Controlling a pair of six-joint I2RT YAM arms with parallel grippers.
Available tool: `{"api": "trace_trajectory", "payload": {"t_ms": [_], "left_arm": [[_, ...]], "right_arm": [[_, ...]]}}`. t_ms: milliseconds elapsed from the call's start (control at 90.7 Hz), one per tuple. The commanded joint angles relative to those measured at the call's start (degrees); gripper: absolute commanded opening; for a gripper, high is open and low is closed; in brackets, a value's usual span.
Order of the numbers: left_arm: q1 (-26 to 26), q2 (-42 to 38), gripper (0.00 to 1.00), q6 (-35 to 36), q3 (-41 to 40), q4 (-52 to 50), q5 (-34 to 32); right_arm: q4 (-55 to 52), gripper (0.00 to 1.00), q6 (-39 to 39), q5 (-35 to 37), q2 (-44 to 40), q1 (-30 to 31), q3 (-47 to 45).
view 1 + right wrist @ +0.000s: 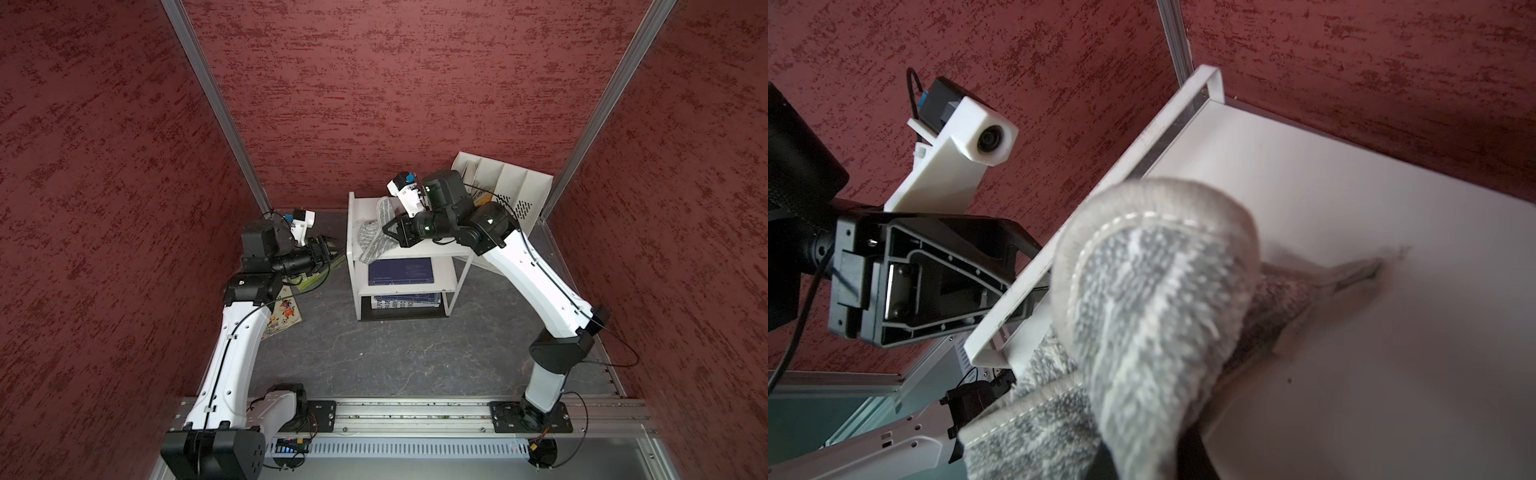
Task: Wipe the bookshelf clean with a cloth
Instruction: Hold the shelf at the center of the board.
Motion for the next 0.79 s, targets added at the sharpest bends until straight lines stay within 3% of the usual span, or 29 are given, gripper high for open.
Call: {"api": "trace_trajectory", "payload": {"t_ms": [0,342,782], "left_arm": [[-0.90,-1.79,0.53,-0.99,0.50,4.85,1.20],[-1.07,-1.53,0.39,-0.06,0.46,3.62,-0.29],[-1.69,-0.20,0.42,0.19,-0.13,4.01,-0.62]], "right_arm": [[0.46,0.00,0.94,-0.31,1.74,1.14,1.26],[0.34,0.00,1.22,3.76,5.98,1.45,3.72],[-1.29,0.00,1.08,13.19,14.34,-0.33,12.92]]}}
